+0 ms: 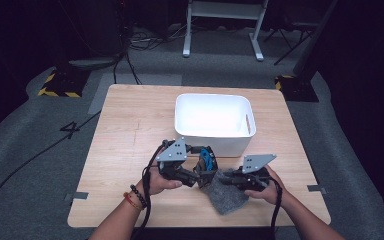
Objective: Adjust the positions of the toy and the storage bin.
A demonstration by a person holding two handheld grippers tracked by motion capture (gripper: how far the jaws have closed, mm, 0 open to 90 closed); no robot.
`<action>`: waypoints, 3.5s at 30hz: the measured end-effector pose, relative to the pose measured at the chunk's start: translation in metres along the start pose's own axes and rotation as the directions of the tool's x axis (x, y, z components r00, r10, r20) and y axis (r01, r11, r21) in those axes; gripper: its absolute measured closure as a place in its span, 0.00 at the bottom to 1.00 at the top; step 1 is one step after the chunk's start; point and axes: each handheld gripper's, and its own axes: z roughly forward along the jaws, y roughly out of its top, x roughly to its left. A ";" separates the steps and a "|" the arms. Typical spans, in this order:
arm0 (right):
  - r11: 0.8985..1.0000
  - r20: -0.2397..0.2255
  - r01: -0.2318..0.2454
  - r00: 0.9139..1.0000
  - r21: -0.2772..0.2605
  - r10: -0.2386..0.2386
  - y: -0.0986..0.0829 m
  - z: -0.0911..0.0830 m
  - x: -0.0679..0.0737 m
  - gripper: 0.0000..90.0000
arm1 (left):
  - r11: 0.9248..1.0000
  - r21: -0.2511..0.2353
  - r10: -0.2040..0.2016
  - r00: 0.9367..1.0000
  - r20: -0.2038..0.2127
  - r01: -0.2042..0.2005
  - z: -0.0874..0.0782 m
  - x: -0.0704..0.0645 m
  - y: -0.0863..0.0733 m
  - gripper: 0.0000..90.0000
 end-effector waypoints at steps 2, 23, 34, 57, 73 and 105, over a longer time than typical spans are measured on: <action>0.999 0.023 0.002 1.000 -0.046 -0.001 0.004 -0.013 -0.001 0.87 | 1.000 0.020 -0.002 1.000 0.004 0.002 0.003 0.001 -0.002 0.29; 0.980 -0.022 0.020 0.999 -0.196 -0.025 0.019 -0.023 0.010 0.87 | 0.997 0.079 -0.023 0.998 0.060 0.018 0.026 -0.003 -0.012 0.29; 0.997 -0.144 0.075 0.987 0.033 -0.069 0.007 0.008 0.019 0.87 | 1.000 0.020 -0.012 0.999 0.049 0.011 0.013 -0.005 -0.004 0.29; 0.972 0.013 0.004 1.000 -0.233 -0.001 0.021 -0.032 0.006 0.87 | 1.000 -0.006 -0.001 0.990 0.143 0.002 0.020 -0.015 0.003 0.29; 0.998 -0.119 0.035 0.993 0.054 -0.028 0.000 0.027 0.016 0.86 | 0.997 -0.082 0.002 0.995 0.099 0.006 -0.008 -0.013 0.013 0.29; 0.958 0.231 -0.212 0.959 0.195 0.166 -0.064 -0.062 -0.084 0.80 | 0.867 0.450 -0.142 0.971 -0.192 0.215 0.020 0.029 -0.042 0.28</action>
